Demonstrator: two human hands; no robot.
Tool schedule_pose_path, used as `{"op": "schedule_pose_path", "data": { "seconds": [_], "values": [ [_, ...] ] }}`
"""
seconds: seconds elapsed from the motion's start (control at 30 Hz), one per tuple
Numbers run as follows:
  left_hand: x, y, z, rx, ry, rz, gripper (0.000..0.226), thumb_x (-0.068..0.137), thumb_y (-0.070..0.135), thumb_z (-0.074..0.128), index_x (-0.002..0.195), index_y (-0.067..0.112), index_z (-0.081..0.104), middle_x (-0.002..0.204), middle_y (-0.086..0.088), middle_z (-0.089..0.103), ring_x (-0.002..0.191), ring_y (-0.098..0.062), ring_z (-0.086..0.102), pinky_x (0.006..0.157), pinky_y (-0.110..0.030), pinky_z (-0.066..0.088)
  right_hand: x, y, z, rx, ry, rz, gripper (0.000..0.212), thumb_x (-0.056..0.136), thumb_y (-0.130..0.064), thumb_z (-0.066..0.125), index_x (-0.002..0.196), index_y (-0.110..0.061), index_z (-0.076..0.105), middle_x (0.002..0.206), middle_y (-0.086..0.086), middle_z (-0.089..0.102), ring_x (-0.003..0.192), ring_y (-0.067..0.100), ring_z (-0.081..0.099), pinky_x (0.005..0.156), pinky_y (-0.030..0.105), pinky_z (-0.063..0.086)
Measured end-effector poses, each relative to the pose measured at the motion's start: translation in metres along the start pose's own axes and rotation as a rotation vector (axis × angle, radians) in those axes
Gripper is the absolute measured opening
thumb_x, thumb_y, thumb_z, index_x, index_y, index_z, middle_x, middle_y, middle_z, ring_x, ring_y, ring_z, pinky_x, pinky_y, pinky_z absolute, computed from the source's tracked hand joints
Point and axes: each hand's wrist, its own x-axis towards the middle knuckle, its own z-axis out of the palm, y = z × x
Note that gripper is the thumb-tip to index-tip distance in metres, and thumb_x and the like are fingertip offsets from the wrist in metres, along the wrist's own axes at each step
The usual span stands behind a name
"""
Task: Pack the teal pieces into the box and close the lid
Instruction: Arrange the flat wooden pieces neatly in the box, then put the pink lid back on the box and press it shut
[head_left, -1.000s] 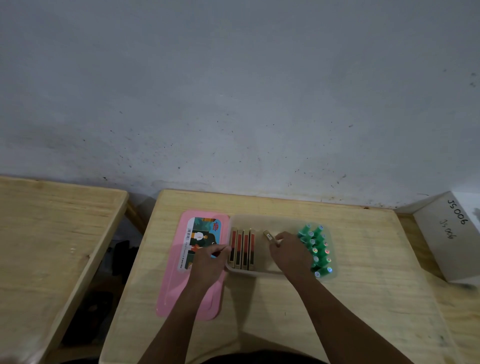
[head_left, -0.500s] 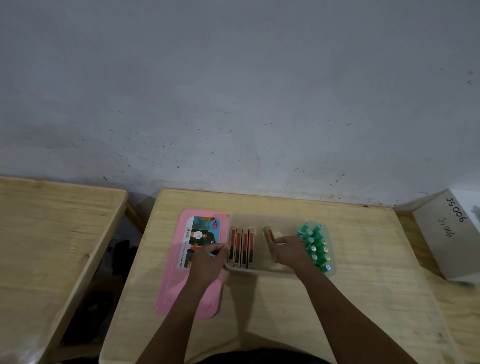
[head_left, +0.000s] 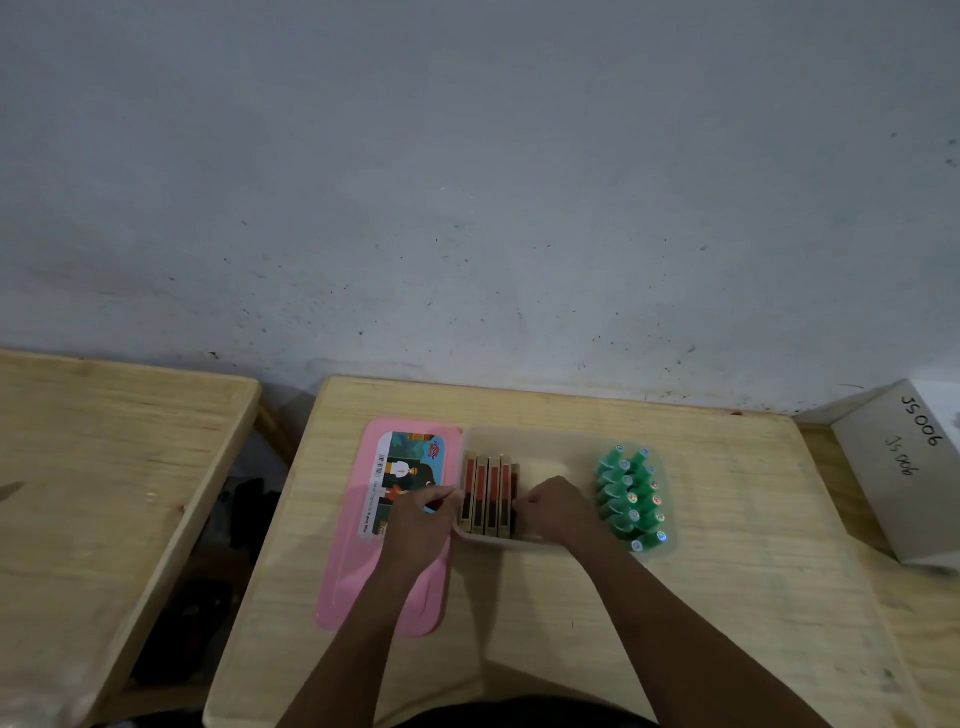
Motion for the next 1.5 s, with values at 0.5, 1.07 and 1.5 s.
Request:
{"op": "schedule_pose_path", "data": {
  "seconds": [0.5,1.07,1.5],
  "values": [
    [0.000,-0.001,0.000,-0.024,0.020,-0.024,0.025,0.090,0.021,0.060,0.111,0.010,0.068,0.091,0.003,0.064,0.083,-0.003,0.057,0.063,-0.011,0.042,0.024,-0.017,-0.003,-0.012,-0.072,-0.183,0.043,0.097,-0.037,0.045,0.138,-0.026,0.047,0.128,0.016,0.056,0.096,0.025,0.064,0.089,0.041,0.054],
    [-0.002,-0.028,-0.008,0.176,0.253,-0.073,0.061,0.084,0.068,0.039,0.114,0.021,0.062,0.107,-0.004,0.065,0.095,-0.016,0.061,0.081,-0.035,0.055,-0.044,0.016,-0.017,0.064,-0.182,-0.331,0.030,0.089,-0.048,0.059,0.104,-0.026,0.072,0.105,-0.009,0.070,0.094,0.006,0.062,0.086,0.031,0.051],
    [-0.019,-0.053,-0.028,0.383,0.360,-0.529,0.072,0.082,0.048,0.060,0.135,0.007,0.033,0.137,-0.021,0.037,0.127,-0.040,0.035,0.104,-0.052,0.031,-0.062,0.030,0.003,-0.045,0.054,-0.400,0.030,0.088,-0.054,0.056,0.104,-0.033,0.071,0.110,-0.013,0.067,0.101,0.006,0.060,0.086,0.033,0.050]
  ]
}}
